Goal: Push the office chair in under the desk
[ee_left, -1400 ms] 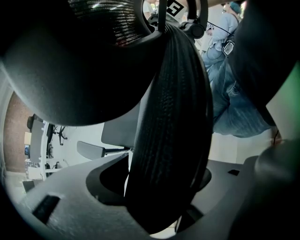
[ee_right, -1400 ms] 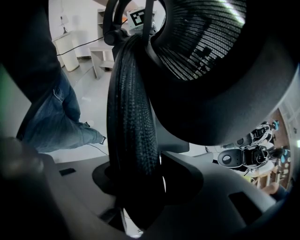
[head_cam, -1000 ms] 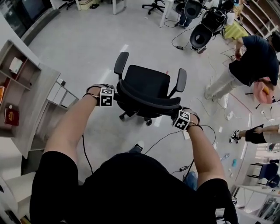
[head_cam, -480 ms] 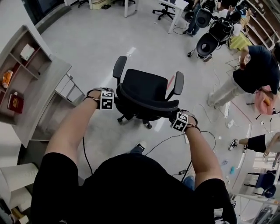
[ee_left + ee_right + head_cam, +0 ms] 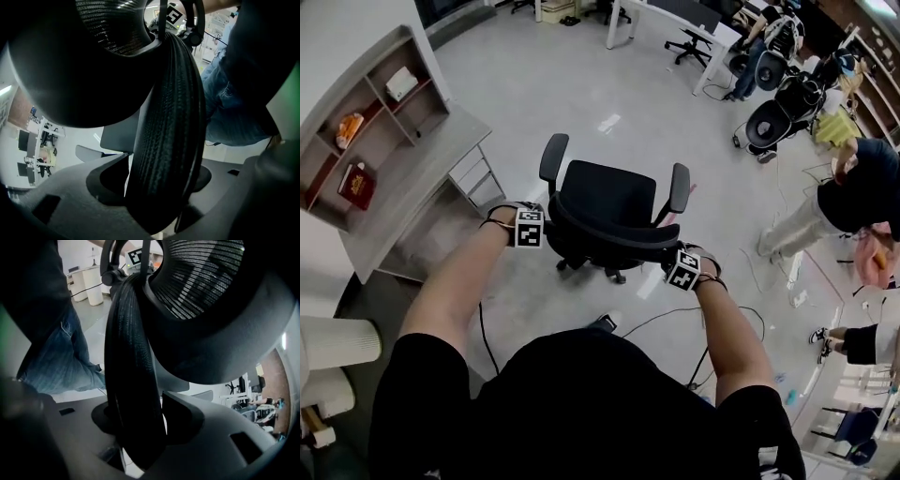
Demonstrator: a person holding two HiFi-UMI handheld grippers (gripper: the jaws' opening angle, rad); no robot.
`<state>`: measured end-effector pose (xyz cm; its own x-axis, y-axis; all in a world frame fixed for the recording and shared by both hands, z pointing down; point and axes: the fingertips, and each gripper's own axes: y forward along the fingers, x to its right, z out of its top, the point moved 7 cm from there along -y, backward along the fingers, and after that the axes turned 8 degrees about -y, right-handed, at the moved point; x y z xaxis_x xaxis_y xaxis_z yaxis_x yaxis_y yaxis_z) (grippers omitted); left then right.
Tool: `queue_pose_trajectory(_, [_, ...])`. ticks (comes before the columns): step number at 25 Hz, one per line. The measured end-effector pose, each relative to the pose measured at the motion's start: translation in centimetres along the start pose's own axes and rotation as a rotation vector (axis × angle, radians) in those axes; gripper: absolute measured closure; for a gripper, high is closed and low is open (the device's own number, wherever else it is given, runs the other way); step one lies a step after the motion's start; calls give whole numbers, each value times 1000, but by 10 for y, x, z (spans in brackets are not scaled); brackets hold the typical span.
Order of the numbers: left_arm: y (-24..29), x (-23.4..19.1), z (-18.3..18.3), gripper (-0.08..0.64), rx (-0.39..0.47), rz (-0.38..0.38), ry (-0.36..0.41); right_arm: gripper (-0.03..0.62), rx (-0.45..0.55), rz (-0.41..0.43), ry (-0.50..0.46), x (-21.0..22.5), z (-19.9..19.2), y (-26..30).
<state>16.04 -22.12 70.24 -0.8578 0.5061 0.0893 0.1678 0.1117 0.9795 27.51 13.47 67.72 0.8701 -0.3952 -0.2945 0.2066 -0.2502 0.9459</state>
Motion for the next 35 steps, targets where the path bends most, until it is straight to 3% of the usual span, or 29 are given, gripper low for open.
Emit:
queue_pose_trajectory(6, [-13, 44, -39, 279, 58, 16, -84, 391, 33, 17, -93, -9, 35, 1])
queue_pose_trajectory(15, [-31, 112, -106, 302, 81, 27, -187, 387, 77, 25, -211, -31, 98, 5])
queue_pose_trajectory(35, [-67, 259, -230, 316, 68, 110, -481, 379, 187, 56, -497, -76, 244, 14])
